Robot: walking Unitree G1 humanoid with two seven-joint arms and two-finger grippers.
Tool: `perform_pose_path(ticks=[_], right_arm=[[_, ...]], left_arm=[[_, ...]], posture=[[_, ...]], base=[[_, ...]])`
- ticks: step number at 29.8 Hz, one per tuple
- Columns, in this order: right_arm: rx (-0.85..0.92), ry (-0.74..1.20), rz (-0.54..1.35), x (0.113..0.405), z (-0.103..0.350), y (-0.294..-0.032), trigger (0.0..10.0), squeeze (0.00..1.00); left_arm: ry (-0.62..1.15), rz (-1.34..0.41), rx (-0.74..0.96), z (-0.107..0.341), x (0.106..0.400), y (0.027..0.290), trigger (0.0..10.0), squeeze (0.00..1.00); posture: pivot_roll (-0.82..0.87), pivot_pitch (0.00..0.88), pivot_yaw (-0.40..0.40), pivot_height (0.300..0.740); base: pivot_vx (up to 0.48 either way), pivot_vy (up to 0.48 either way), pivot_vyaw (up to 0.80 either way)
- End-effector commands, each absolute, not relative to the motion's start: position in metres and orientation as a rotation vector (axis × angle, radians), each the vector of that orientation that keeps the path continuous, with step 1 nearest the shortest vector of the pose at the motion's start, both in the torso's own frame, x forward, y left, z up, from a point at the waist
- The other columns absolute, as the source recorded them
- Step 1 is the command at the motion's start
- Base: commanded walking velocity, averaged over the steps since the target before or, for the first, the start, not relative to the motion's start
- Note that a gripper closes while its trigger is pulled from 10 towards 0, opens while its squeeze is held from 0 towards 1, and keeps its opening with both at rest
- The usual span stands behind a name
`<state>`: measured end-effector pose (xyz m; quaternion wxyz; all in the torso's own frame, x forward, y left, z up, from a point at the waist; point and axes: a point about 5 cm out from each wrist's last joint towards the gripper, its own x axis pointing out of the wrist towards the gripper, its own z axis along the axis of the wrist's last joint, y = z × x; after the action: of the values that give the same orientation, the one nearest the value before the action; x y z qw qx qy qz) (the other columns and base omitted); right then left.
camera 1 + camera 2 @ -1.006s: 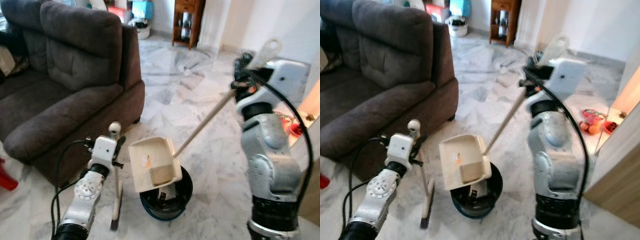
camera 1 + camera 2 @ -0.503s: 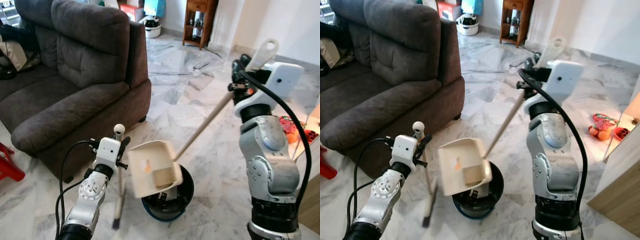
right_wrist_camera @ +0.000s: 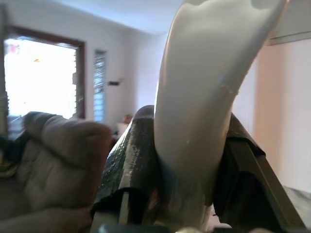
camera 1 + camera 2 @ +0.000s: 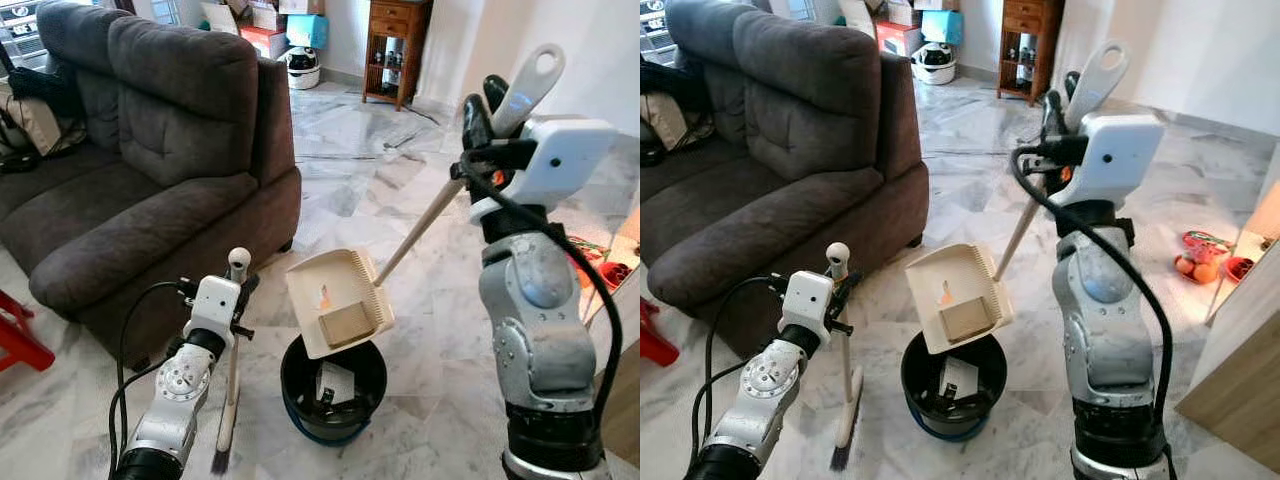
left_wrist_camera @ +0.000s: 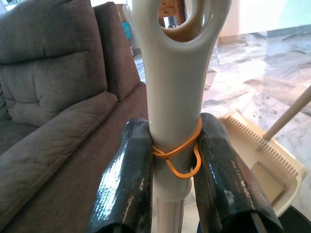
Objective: Sweep floor
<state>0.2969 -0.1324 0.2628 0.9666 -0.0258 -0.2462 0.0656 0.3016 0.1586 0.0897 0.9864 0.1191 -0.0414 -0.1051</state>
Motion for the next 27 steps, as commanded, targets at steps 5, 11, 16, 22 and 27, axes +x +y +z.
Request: perform_pose_path(ticks=[5,11,16,22,27], right_arm=[[-0.132,-0.58,0.211,0.287,0.269,-0.12,10.0,0.0],[-0.183,-0.578,0.237,0.286,0.263,-0.116,10.0,0.0],[-0.263,-0.598,0.261,0.284,0.26,-0.11,10.0,0.0],[-0.265,-0.593,0.309,0.281,0.253,-0.101,10.0,0.0],[-0.269,-0.579,0.38,0.279,0.248,-0.092,10.0,0.0]], left_arm=[[-0.113,-0.212,0.255,0.096,0.303,0.16,10.0,0.0],[-0.112,-0.212,0.254,0.096,0.303,0.16,10.0,0.0],[-0.113,-0.213,0.254,0.096,0.303,0.16,10.0,0.0],[-0.115,-0.21,0.255,0.097,0.303,0.16,10.0,0.0],[-0.115,-0.209,0.257,0.097,0.304,0.161,10.0,0.0]], posture=[[0.08,0.0,0.035,0.74],[0.08,0.0,0.035,0.74],[0.09,0.0,0.036,0.74],[0.09,0.0,0.036,0.74],[0.09,0.0,0.034,0.74]], base=[[0.0,0.0,0.0],[0.0,0.0,0.0],[0.0,0.0,0.0],[0.0,0.0,0.0],[0.0,0.0,0.0]])
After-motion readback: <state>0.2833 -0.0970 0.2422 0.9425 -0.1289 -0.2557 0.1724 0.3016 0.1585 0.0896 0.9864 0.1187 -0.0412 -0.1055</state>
